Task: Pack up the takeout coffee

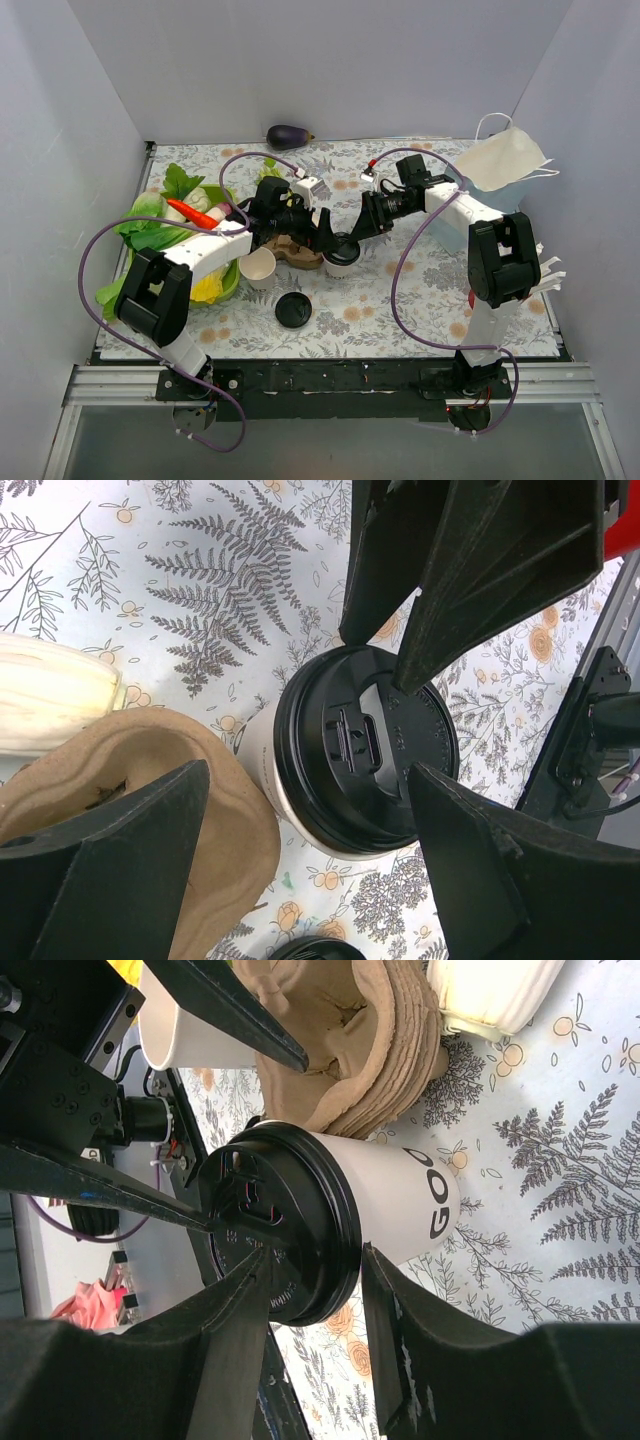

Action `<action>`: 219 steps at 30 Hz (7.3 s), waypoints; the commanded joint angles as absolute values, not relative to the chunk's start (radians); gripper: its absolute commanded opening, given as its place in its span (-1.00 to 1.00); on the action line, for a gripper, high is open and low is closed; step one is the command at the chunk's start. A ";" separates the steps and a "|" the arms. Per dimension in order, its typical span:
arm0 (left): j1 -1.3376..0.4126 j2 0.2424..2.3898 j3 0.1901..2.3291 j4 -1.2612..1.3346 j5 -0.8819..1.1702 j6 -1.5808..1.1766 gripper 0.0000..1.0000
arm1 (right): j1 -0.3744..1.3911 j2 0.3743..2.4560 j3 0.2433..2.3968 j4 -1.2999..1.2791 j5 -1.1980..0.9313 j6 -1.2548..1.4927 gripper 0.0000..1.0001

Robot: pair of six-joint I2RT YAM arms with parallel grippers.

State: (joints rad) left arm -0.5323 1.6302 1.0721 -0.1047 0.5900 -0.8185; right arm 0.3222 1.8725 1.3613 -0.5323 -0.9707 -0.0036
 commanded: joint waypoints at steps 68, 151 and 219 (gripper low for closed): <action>-0.439 1.657 1.028 0.051 0.782 -1.038 0.45 | 0.350 1.861 1.341 -0.489 -0.985 0.034 0.02; -0.416 1.698 0.842 0.109 0.744 -1.312 -0.33 | 0.327 1.944 1.086 -0.293 -1.155 0.152 0.22; -0.472 1.494 0.839 -0.034 0.897 -1.132 0.44 | 0.334 1.898 1.193 -0.382 -1.221 0.020 0.80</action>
State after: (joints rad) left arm -0.4755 1.5291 0.8612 -0.0006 0.9047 -1.1450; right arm 0.3294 1.9469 1.1763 -0.3573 -1.2217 0.0555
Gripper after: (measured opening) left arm 0.737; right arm 0.897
